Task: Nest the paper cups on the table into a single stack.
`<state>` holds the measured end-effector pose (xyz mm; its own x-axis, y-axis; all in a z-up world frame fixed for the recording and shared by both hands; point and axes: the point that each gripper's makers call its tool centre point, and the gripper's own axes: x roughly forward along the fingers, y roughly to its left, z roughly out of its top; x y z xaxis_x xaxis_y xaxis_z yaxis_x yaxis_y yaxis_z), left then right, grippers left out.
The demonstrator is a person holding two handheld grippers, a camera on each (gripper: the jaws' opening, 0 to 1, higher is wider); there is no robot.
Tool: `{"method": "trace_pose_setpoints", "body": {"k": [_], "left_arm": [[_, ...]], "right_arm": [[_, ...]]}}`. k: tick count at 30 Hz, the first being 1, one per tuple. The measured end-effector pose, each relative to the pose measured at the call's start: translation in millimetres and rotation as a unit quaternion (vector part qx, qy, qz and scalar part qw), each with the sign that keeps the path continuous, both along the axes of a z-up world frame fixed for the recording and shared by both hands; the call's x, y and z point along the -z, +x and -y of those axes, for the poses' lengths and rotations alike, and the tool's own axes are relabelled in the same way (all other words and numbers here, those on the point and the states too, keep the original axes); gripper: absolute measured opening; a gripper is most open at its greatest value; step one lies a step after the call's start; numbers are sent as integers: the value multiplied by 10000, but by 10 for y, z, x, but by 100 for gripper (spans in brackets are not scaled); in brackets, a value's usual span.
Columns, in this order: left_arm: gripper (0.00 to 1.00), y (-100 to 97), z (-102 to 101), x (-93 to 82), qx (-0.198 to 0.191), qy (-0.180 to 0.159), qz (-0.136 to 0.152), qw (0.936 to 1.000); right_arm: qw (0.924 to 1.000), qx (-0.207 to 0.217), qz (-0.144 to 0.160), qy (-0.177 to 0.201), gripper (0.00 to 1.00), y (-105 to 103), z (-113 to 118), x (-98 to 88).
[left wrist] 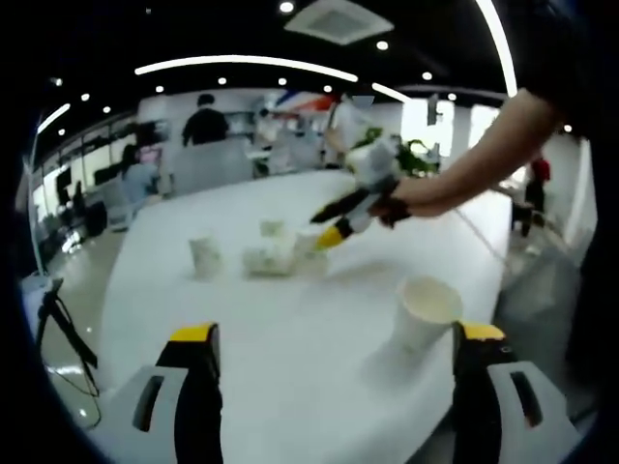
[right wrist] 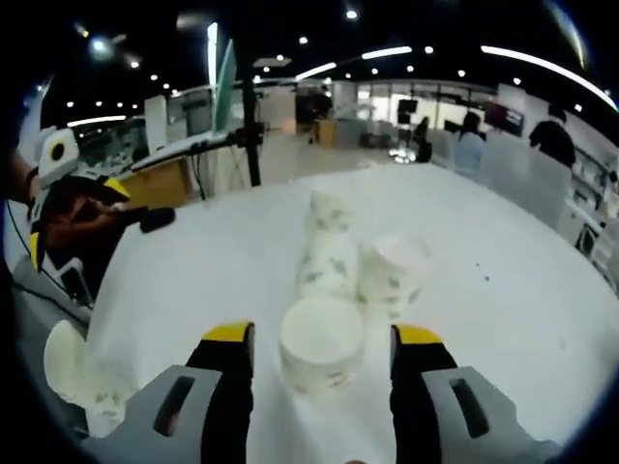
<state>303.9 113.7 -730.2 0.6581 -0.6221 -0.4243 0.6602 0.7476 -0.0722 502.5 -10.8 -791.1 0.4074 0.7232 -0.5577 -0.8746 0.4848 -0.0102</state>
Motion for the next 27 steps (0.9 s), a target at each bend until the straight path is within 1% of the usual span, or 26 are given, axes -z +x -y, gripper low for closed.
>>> {"method": "trace_pose_setpoints", "body": {"k": [2, 5, 7, 10, 12, 13, 17, 21, 27], "left_arm": [[99, -10, 21, 10, -38, -65, -50, 10000], [99, -30, 50, 25, -36, -73, -67, 9999], [99, -39, 56, 36, -29, -59, -96, 9999], [99, -38, 51, -9, -54, -114, -31, 9999], [99, -36, 32, -42, -105, -198, -5, 9997], [99, -35, 18, -51, -118, -206, -6, 9997], [99, -41, -22, -40, -136, -170, -28, 9998], [99, -44, -47, -50, -184, -212, -47, 9996], [99, -66, -23, -66, -143, -193, -52, 9997]], "right_arm": [[10000, -8, -20, -6, 51, -11, -9, 3], [10000, -42, -70, -35, 50, 41, -4, 85], [9999, -72, -94, -43, 47, 37, -8, 92], [9999, -129, -34, -56, 40, 44, -5, 81], [9998, -176, -67, -103, 36, 27, 4, 97], [9997, -187, -72, -108, 35, 20, 8, 101], [9997, -200, -108, -115, 35, -3, 18, 99], [9996, -210, -153, -131, 35, -34, 56, 118], [9994, -124, -282, -143, 35, -106, 108, 104]]}}
